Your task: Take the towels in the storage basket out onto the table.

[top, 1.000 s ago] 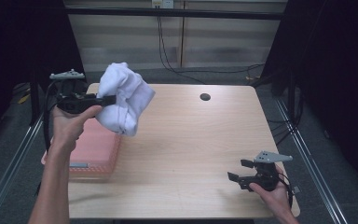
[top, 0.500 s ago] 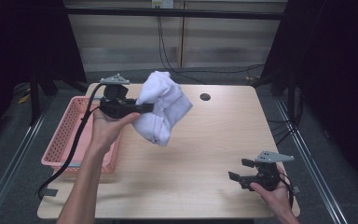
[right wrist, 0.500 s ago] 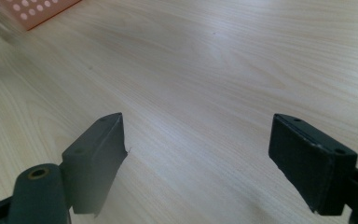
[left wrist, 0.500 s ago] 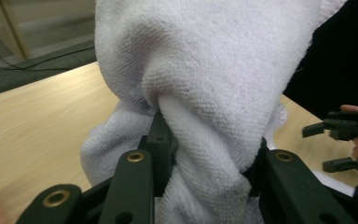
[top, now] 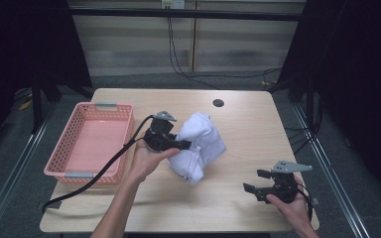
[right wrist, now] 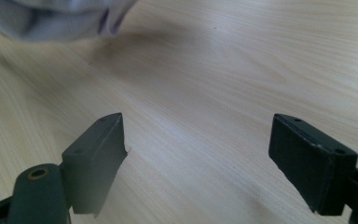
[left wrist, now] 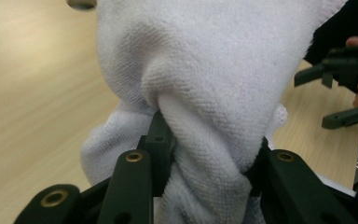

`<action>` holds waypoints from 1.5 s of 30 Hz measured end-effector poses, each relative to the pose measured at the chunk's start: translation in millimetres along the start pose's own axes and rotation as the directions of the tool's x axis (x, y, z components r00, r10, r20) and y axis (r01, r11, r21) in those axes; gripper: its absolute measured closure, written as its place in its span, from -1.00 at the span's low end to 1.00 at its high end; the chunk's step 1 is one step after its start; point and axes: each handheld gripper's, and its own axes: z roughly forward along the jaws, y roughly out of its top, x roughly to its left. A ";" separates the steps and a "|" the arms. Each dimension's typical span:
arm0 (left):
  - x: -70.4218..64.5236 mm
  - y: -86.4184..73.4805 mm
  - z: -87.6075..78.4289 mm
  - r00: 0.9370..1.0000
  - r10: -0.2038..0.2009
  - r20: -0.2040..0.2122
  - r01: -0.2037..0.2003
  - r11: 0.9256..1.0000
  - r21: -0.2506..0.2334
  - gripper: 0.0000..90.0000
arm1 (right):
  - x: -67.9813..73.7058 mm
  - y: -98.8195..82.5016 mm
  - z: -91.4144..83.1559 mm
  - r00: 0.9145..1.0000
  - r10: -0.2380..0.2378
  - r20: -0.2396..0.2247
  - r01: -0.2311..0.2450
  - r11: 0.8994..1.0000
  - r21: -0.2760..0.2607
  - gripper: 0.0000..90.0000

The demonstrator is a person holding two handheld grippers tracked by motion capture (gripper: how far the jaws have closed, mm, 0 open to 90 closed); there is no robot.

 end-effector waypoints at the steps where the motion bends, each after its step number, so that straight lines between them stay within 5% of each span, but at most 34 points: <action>1: -1.4 -3.8 8.1 1.000 0.004 0.005 -0.004 1.000 0.011 0.44 | 0.1 0.0 0.1 1.000 0.000 0.000 0.000 1.000 0.000 -0.60; 8: -6.5 -35.2 59.9 0.999 -0.018 0.045 0.015 0.998 0.066 0.36 | 1.4 -0.1 0.9 1.000 -0.007 -0.005 0.007 1.000 0.001 -0.60; 10: -4.2 -41.2 66.2 0.998 -0.036 0.059 0.034 0.999 0.038 0.19 | 2.1 -0.2 1.2 1.000 -0.008 -0.005 0.008 1.000 0.002 -0.60; 15: -4.4 -37.8 61.5 0.999 -0.014 0.053 0.013 1.000 0.026 -0.35 | 3.2 -0.2 2.3 1.000 -0.010 -0.011 0.011 1.000 0.007 -0.60; 19: -4.6 -32.3 39.5 0.999 -0.009 0.046 0.010 1.000 -0.025 -0.60 | 5.3 1.8 4.0 1.000 -0.006 -0.012 0.006 1.000 -0.006 -0.60; 24: -5.0 -42.0 12.9 1.000 -0.007 0.013 0.008 0.999 -0.054 -0.56 | 13.5 8.6 7.9 0.999 -0.020 -0.047 0.019 1.000 -0.007 -0.68; 28: -19.4 -61.8 -5.7 1.000 0.016 0.006 -0.016 0.999 -0.045 -0.35 | 24.1 21.8 12.6 0.995 -0.051 -0.086 0.049 0.998 -0.028 -0.69; 31: -33.8 -73.7 -18.4 0.999 0.051 0.015 -0.051 0.998 -0.036 -0.16 | 33.5 36.6 22.9 0.992 -0.084 -0.098 0.082 0.996 -0.026 -0.55; 34: -41.2 -79.8 -26.5 0.996 0.058 0.073 -0.054 0.997 -0.057 -0.04 | 38.3 47.5 36.0 0.987 -0.111 -0.114 0.109 0.994 -0.024 -0.37; 35: -41.3 -80.9 -25.2 0.993 0.059 0.105 -0.052 0.996 -0.069 -0.03 | 38.8 50.6 41.6 0.986 -0.115 -0.117 0.113 0.993 -0.024 -0.32; 38: -37.1 -80.6 -8.8 0.993 0.066 0.096 -0.058 0.995 -0.086 -0.04 | 39.6 56.5 59.9 0.982 -0.113 -0.150 0.111 0.994 -0.022 -0.05; 40: -32.4 -77.8 5.5 0.992 0.104 0.074 -0.101 0.994 -0.046 -0.10 | 42.0 58.2 74.8 0.982 -0.134 -0.134 0.138 0.990 0.017 -0.01; 42: -28.0 -76.0 14.2 0.992 0.072 0.108 -0.066 0.996 -0.054 -0.20 | 41.3 57.8 83.6 0.980 -0.145 -0.133 0.151 0.988 0.038 0.02; 45: -27.6 -76.7 22.0 0.991 0.083 0.103 -0.078 0.996 -0.047 -0.24 | 41.1 54.0 95.4 0.976 -0.137 -0.172 0.145 0.989 0.035 -0.04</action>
